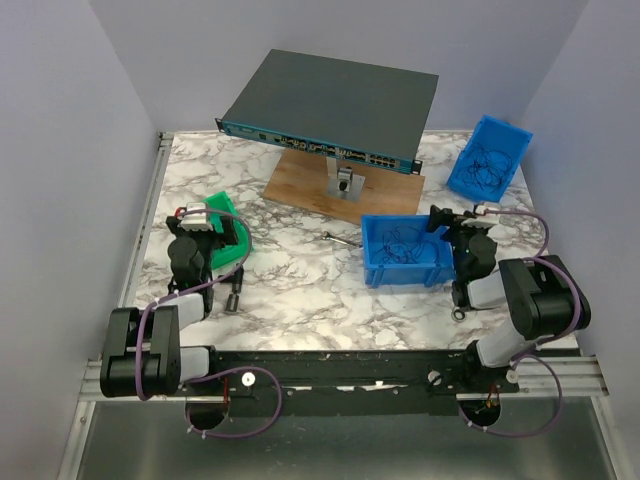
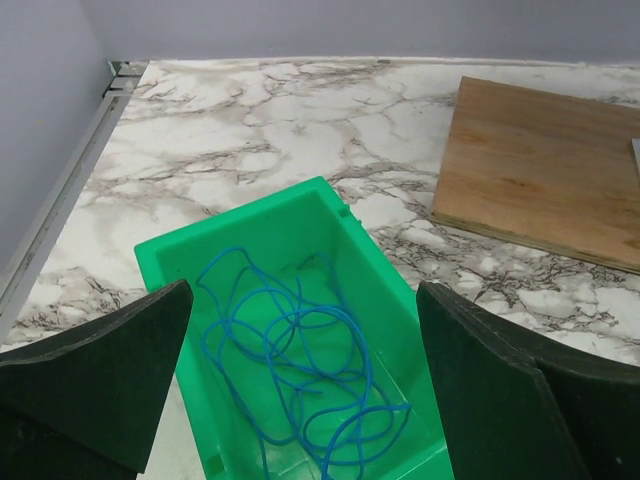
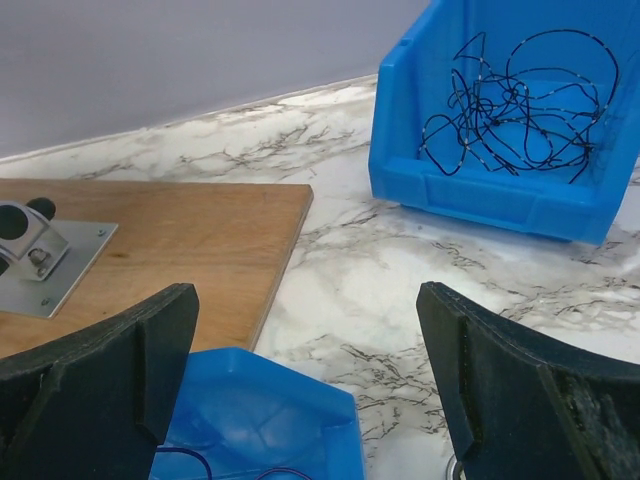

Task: Untangle the cables
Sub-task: Reset both arms

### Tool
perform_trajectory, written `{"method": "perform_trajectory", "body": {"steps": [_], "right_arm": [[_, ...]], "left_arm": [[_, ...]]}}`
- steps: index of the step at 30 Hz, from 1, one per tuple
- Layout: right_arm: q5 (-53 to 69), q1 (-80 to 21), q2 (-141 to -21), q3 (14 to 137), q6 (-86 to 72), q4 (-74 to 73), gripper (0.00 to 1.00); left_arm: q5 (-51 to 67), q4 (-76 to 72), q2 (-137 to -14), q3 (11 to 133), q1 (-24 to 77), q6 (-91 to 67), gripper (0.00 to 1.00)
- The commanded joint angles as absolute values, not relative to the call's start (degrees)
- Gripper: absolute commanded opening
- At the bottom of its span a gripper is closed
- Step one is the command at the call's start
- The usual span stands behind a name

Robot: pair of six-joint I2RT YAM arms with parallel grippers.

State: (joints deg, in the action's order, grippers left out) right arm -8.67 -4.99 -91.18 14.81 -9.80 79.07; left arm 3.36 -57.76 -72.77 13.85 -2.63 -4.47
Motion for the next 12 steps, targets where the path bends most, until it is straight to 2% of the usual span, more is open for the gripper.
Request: {"method": "perform_trajectory", "body": {"steps": [1, 3, 12], "right_arm": [[-14.1, -5.6, -92.5, 13.3, -6.7, 74.9, 1.0], [-14.4, -5.6, -93.8, 12.8, -6.8, 78.6, 1.0], [-15.6, -5.6, -93.4, 13.1, -7.3, 77.3, 1.0]], "left_arm": [[4.8, -61.3, -72.8, 13.6, -2.6, -3.8, 0.99], [4.7, -62.1, -73.1, 13.5, -2.5, -3.7, 0.99], [3.8, -60.9, -73.1, 14.0, -1.7, -3.1, 0.99]]}}
